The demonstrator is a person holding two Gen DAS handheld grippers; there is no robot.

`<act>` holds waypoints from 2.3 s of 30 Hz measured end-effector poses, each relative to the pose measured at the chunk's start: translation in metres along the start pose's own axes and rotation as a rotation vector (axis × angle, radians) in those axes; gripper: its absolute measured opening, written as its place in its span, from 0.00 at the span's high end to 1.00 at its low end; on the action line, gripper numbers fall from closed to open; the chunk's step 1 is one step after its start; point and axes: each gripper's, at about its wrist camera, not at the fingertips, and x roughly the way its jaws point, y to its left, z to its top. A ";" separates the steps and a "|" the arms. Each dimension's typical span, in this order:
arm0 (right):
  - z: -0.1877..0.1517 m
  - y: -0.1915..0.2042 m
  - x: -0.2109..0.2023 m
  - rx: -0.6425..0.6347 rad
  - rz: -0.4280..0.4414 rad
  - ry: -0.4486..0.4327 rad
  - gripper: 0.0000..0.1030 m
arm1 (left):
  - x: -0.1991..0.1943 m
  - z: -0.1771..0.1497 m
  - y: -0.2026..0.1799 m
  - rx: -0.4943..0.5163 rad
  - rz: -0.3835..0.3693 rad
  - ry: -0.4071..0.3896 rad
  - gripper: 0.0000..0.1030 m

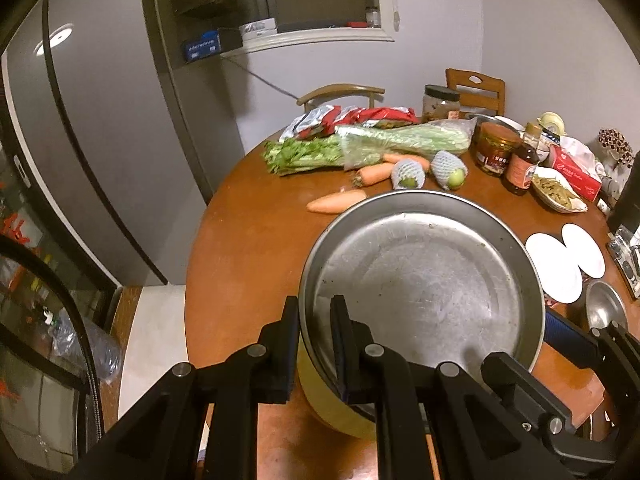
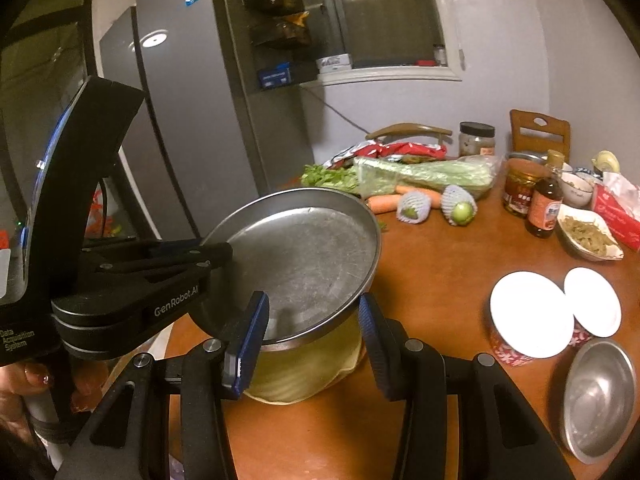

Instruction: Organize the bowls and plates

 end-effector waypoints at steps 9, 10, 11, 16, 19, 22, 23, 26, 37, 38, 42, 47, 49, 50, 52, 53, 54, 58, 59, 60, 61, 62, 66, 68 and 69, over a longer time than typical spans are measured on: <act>-0.012 -0.002 0.016 -0.020 0.019 0.034 0.53 | 0.020 -0.013 0.004 -0.020 -0.005 0.033 0.85; -0.013 -0.003 0.017 -0.020 0.019 0.036 0.53 | 0.021 -0.014 0.004 -0.021 -0.005 0.036 0.85; -0.015 -0.003 0.019 -0.022 0.020 0.038 0.53 | 0.025 -0.016 0.003 -0.020 -0.005 0.043 0.85; -0.021 -0.009 0.031 -0.025 0.026 0.068 0.53 | 0.041 -0.022 0.002 -0.020 -0.003 0.066 0.85; -0.025 -0.011 0.038 -0.026 0.028 0.082 0.53 | 0.046 -0.027 0.002 -0.026 -0.002 0.067 0.85; -0.028 -0.012 0.042 -0.040 0.021 0.083 0.53 | 0.051 -0.031 0.004 -0.049 -0.011 0.068 0.85; -0.028 -0.012 0.044 -0.046 0.023 0.079 0.53 | 0.052 -0.033 0.005 -0.053 -0.009 0.066 0.85; -0.031 -0.012 0.048 -0.056 0.029 0.080 0.53 | 0.054 -0.037 0.005 -0.063 0.001 0.058 0.85; -0.038 -0.009 0.065 -0.132 0.013 0.105 0.53 | 0.061 -0.051 0.008 -0.119 0.000 0.049 0.85; -0.039 -0.009 0.066 -0.137 0.011 0.102 0.53 | 0.060 -0.050 0.008 -0.120 0.001 0.046 0.85; -0.039 -0.009 0.070 -0.144 0.000 0.109 0.53 | 0.057 -0.051 0.009 -0.115 0.000 0.035 0.85; -0.042 -0.003 0.072 -0.190 -0.032 0.101 0.52 | 0.057 -0.054 0.011 -0.125 -0.001 0.040 0.85; -0.043 -0.002 0.072 -0.198 -0.032 0.101 0.52 | 0.059 -0.055 0.012 -0.128 -0.007 0.048 0.85; -0.043 -0.002 0.073 -0.197 -0.032 0.105 0.52 | 0.060 -0.055 0.012 -0.127 -0.007 0.048 0.85; -0.043 -0.002 0.073 -0.202 -0.037 0.099 0.52 | 0.060 -0.056 0.012 -0.132 -0.010 0.051 0.85; -0.042 -0.002 0.073 -0.206 -0.045 0.097 0.52 | 0.060 -0.056 0.012 -0.130 -0.011 0.050 0.85; -0.042 -0.002 0.073 -0.206 -0.050 0.097 0.52 | 0.060 -0.056 0.012 -0.134 -0.015 0.049 0.85; -0.043 -0.004 0.074 -0.196 -0.048 0.102 0.52 | 0.059 -0.056 0.015 -0.146 -0.029 0.048 0.85; -0.042 -0.005 0.074 -0.193 -0.046 0.104 0.52 | 0.058 -0.057 0.016 -0.150 -0.031 0.049 0.85; -0.042 -0.006 0.074 -0.188 -0.045 0.106 0.52 | 0.058 -0.057 0.016 -0.153 -0.034 0.048 0.85; -0.042 -0.007 0.075 -0.184 -0.044 0.111 0.52 | 0.058 -0.058 0.016 -0.156 -0.038 0.047 0.85; -0.042 -0.007 0.075 -0.183 -0.044 0.110 0.52 | 0.058 -0.058 0.017 -0.157 -0.040 0.047 0.85; -0.042 -0.009 0.074 -0.173 -0.036 0.113 0.52 | 0.058 -0.059 0.018 -0.166 -0.048 0.053 0.85; -0.043 -0.008 0.073 -0.174 -0.034 0.113 0.52 | 0.058 -0.059 0.018 -0.166 -0.050 0.051 0.85; -0.043 -0.008 0.073 -0.172 -0.032 0.113 0.52 | 0.058 -0.059 0.018 -0.168 -0.051 0.052 0.85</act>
